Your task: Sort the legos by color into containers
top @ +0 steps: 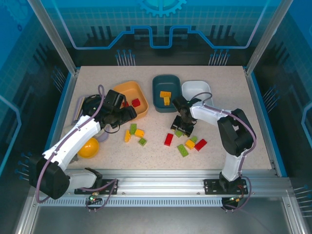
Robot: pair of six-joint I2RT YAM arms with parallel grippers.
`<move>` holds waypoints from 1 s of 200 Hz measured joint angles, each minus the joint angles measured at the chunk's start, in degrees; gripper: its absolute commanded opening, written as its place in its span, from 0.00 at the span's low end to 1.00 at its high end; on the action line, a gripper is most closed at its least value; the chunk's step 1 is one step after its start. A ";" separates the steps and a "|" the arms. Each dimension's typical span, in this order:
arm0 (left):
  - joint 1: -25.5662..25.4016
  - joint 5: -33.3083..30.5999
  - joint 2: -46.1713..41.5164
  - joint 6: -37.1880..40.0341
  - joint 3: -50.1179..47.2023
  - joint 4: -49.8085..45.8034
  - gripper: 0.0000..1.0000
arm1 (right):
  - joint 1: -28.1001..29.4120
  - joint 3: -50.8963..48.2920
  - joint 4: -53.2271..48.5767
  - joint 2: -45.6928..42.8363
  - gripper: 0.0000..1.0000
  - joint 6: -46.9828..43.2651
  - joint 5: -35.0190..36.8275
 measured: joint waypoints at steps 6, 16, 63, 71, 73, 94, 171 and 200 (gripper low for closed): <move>-0.02 0.02 0.00 0.00 0.00 0.00 0.75 | 0.00 0.02 -0.02 0.33 0.53 0.50 0.00; -0.09 0.07 0.00 0.00 0.00 0.00 0.75 | 0.00 0.00 -0.04 0.66 0.51 1.16 0.00; -0.17 0.66 -0.07 0.00 0.00 1.03 0.75 | 0.02 0.07 0.22 0.94 0.29 2.95 -0.24; -0.17 0.85 -0.15 0.00 0.00 1.27 0.75 | 0.04 0.11 0.24 0.85 0.27 3.28 -0.33; -0.17 0.87 -0.17 0.00 0.00 1.31 0.75 | 0.04 0.13 0.24 0.83 0.27 3.32 -0.37; -0.20 1.44 -0.39 -0.02 0.00 1.75 0.75 | 0.24 0.13 0.22 0.50 0.25 2.84 0.11; -0.35 18.75 1.84 -5.68 1.77 18.25 0.75 | -2.51 8.59 -5.38 -11.37 0.21 -7.96 7.69; -0.79 21.38 6.86 -6.97 7.48 20.72 0.75 | -9.90 12.81 -5.97 -10.69 0.20 -14.84 9.70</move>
